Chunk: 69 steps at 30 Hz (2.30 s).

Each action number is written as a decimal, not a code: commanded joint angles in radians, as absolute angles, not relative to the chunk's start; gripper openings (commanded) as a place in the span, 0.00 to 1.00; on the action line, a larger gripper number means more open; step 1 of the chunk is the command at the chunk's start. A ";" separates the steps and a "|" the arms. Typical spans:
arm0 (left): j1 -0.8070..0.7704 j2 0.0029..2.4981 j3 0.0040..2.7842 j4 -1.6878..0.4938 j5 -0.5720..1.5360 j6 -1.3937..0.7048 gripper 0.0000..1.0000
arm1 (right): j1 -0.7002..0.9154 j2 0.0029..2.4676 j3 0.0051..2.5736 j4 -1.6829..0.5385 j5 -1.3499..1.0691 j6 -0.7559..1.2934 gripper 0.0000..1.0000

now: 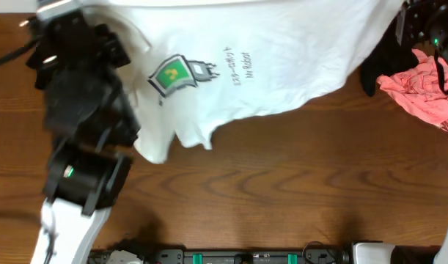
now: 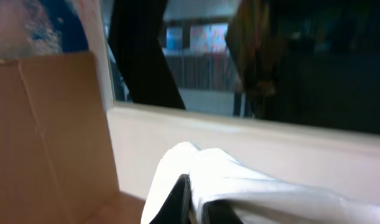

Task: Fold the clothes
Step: 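Lift the t-shirt hem with both grippers and fold it toward the far edge, then carry the held hem further toward the far edge with both grippers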

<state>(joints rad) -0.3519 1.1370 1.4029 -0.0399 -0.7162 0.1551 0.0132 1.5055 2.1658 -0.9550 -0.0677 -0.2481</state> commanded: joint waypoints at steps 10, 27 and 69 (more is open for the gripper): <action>-0.329 1.305 1.439 -0.062 -0.707 0.161 0.06 | -0.073 1.568 2.178 -0.942 0.078 -0.271 0.01; -0.217 1.287 1.617 -0.128 -0.621 0.239 0.06 | -0.073 1.604 2.178 -0.827 0.072 -0.313 0.01; 0.037 1.370 1.616 0.047 -0.559 0.363 0.06 | -0.107 1.676 2.178 -0.679 0.006 -0.333 0.01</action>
<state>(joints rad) -0.0429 1.3731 1.6035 -0.0074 -0.4316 0.3706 -0.0341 1.6341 2.1662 -0.7227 -0.2276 -0.3099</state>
